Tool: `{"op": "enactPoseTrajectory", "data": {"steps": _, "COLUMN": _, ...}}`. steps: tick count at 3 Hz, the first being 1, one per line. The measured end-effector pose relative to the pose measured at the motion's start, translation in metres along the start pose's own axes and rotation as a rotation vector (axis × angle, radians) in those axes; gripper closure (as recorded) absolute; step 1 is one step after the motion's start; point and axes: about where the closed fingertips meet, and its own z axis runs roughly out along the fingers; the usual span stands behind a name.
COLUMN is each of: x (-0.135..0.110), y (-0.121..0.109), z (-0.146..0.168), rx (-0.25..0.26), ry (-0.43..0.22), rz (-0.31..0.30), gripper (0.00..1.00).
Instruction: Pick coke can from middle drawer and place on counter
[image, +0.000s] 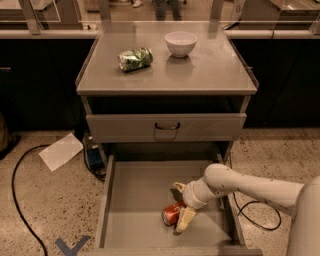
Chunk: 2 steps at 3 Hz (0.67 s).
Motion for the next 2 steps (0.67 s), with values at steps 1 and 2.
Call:
{"op": "enactPoseTrajectory", "data": {"steps": 1, "x": 0.0122, "y": 0.0047, "z": 0.0117, "rx": -0.015, "ry": 0.008, "rz": 0.018, "gripper": 0.0}}
{"op": "enactPoseTrajectory", "data": {"steps": 2, "x": 0.0214, "y": 0.0067, "z": 0.0199, "rx": -0.024, "ry": 0.011, "rz": 0.039, "gripper": 0.0}}
